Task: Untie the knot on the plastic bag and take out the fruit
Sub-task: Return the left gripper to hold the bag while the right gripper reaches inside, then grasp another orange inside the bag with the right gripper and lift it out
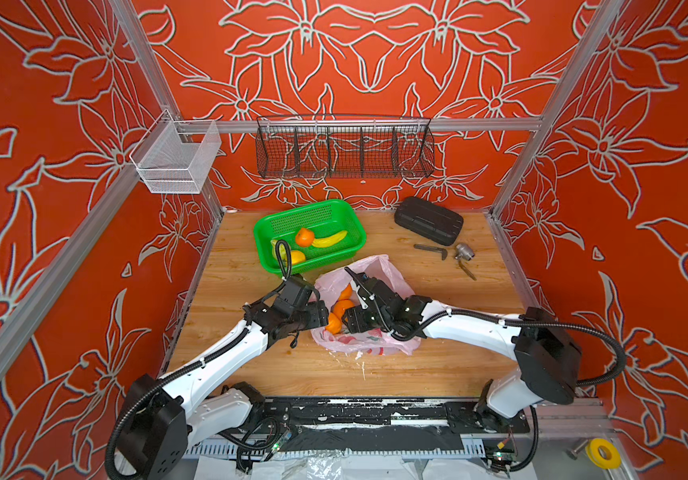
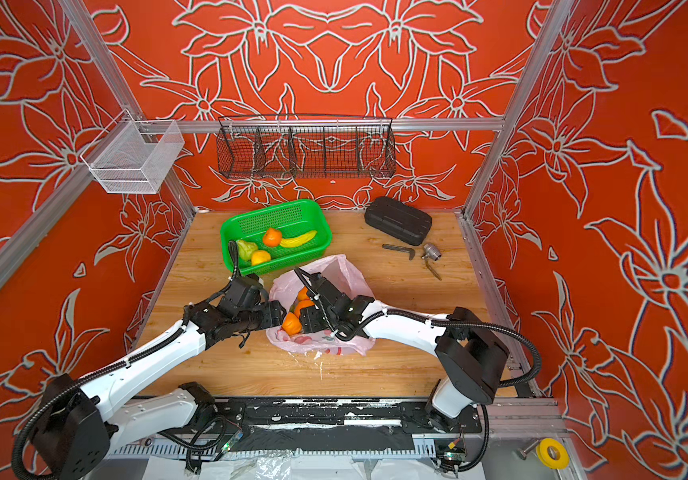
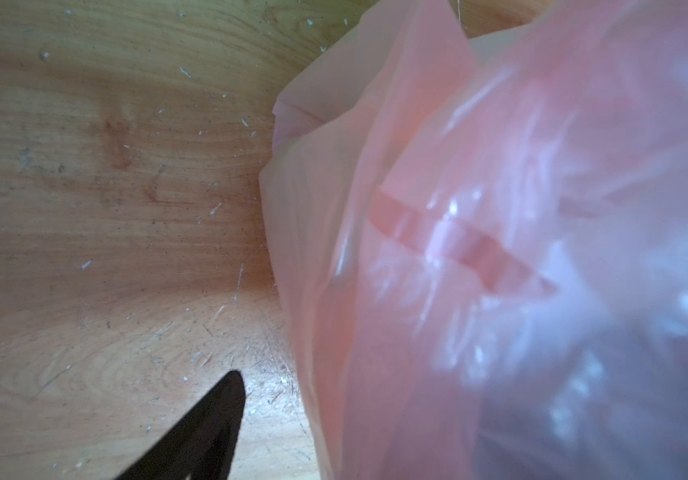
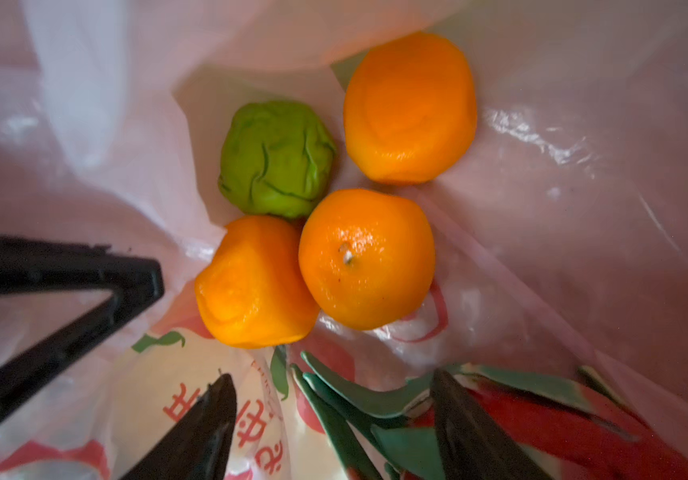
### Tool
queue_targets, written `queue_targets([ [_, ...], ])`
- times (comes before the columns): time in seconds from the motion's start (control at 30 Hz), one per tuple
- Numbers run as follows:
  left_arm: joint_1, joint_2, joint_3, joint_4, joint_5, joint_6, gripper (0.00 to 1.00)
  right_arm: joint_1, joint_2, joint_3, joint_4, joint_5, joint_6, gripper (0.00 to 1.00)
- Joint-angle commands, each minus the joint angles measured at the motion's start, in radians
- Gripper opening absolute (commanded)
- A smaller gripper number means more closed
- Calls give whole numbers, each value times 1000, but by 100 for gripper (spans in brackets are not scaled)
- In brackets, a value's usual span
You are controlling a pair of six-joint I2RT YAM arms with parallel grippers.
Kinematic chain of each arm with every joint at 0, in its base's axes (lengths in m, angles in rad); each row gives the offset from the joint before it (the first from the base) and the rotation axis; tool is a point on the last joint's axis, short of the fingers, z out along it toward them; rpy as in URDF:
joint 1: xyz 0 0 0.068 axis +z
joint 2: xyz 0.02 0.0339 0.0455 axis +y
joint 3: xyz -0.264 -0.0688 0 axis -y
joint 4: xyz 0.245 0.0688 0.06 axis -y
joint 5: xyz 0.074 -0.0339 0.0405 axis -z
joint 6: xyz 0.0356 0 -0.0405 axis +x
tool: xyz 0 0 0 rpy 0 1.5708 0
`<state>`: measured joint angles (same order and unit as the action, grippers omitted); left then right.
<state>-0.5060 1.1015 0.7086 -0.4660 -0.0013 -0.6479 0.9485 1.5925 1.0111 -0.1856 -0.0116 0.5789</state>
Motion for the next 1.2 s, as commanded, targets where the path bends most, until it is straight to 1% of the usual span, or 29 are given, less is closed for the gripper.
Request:
queue_targets([
  [0.0,-9,-23,-10,-29,5,-8,81,-1,46,44,13,69,-29,77],
  [0.1,-9,-33,-32,-27,17,-20,81,-1,78,71,26,92,-59,78],
  [0.23,-9,-54,-69,-9,33,-43,81,-1,115,80,51,174,-91,79],
  [0.3,-14,-62,-87,4,43,-57,81,-1,134,75,76,180,-107,81],
  [0.33,-18,-65,-98,13,47,-66,33,-1,146,75,89,173,-114,83],
  [0.37,-21,-67,-105,19,49,-73,26,0,159,76,98,164,-119,84],
  [0.47,-35,-69,-128,31,46,-92,25,-1,199,88,102,145,-118,84],
  [0.53,-49,-69,-144,42,46,-103,25,0,221,89,104,148,-105,82],
  [0.7,-84,-66,-159,45,22,-118,25,-1,231,80,106,158,-104,72],
  [0.83,-103,-68,-168,46,2,-129,26,-1,236,81,94,173,-119,61],
  [0.9,-110,-68,-174,48,-6,-134,27,-1,236,81,94,176,-123,58],
  [0.93,-112,-68,-175,50,-8,-134,28,-1,236,81,95,167,-127,60],
  [1.0,-117,-66,-173,52,-15,-134,28,-1,248,99,91,124,-146,72],
  [1.03,-118,-65,-173,52,-18,-133,28,-1,260,113,75,117,-147,75],
  [1.07,-121,-62,-170,52,-20,-132,29,-1,276,133,57,114,-146,76],
  [1.17,-124,-55,-163,49,-26,-128,29,0,311,158,26,131,-134,75],
])
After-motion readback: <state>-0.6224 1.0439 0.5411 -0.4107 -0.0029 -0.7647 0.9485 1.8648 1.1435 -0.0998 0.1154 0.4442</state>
